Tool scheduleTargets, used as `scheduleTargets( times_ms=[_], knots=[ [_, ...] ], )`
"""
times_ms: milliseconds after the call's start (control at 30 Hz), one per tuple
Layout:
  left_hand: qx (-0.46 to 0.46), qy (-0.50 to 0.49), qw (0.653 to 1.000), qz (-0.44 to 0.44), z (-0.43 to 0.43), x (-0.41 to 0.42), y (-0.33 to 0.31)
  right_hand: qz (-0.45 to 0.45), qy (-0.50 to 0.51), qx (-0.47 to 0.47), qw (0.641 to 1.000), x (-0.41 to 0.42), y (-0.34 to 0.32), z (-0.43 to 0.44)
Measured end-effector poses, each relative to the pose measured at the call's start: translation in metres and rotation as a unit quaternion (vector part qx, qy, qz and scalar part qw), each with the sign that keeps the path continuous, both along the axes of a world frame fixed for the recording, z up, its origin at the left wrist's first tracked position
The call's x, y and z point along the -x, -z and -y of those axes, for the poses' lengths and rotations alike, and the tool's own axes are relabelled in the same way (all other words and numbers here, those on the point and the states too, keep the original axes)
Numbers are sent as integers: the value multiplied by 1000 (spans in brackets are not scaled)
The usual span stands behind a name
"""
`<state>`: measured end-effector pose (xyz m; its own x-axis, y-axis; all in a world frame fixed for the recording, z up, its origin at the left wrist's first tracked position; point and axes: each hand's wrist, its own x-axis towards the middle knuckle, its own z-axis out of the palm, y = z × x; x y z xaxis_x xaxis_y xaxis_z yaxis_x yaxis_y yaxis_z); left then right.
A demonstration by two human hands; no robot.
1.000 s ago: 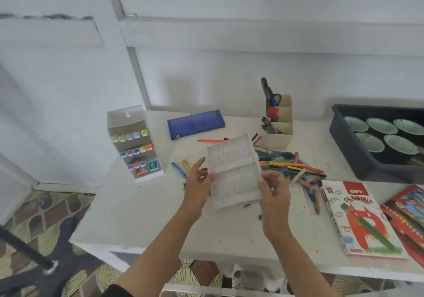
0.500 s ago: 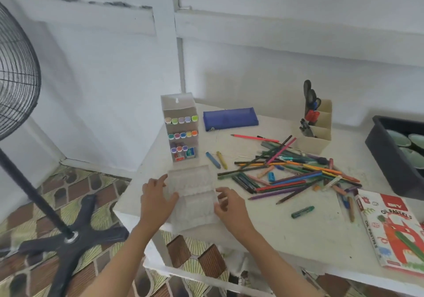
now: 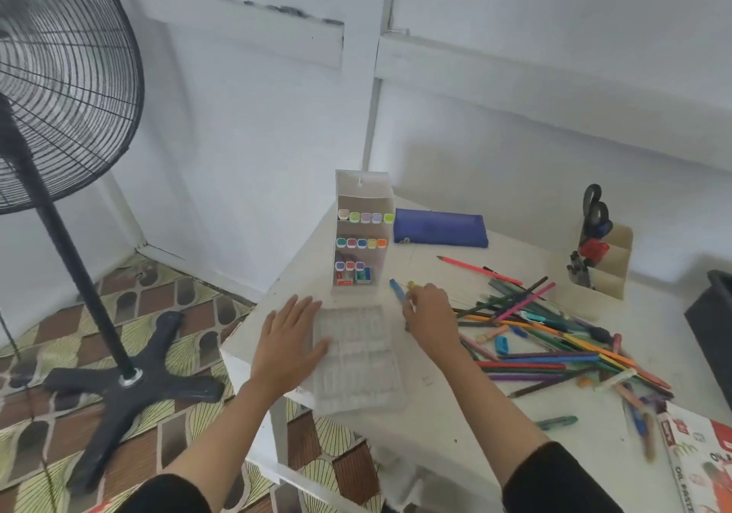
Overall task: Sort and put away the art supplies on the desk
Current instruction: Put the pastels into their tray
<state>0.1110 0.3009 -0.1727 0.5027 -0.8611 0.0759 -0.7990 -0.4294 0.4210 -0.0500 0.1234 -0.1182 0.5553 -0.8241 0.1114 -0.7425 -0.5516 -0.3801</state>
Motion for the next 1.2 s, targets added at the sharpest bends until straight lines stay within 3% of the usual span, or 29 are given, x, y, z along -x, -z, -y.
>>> scheduleTargets(
  times_ms=[133,267,333,400,533,633,833,933,1200],
  knots=[
    [-21,2,1000,2,0,1,-2,-116,17,42,992,-17,3,15],
    [-37,4,999,12,0,1,-3,-138,24,53,989,-21,10,19],
    [-43,3,999,18,0,1,-2,-70,40,23,997,-18,10,20],
    [-47,0,999,25,0,1,0,59,65,-53,995,-15,5,19],
    [-43,-1,999,30,2,-1,5,277,111,-172,939,-8,-13,11],
    [-45,-4,999,28,2,0,6,332,81,-225,913,0,-20,2],
    [-65,-8,997,33,2,1,5,144,-72,-183,970,5,-18,-3],
    [-58,-8,998,29,2,1,7,42,-135,-130,981,0,-9,-7],
    [-52,-10,998,36,2,2,7,23,-93,-137,986,-16,14,-15]
  ],
)
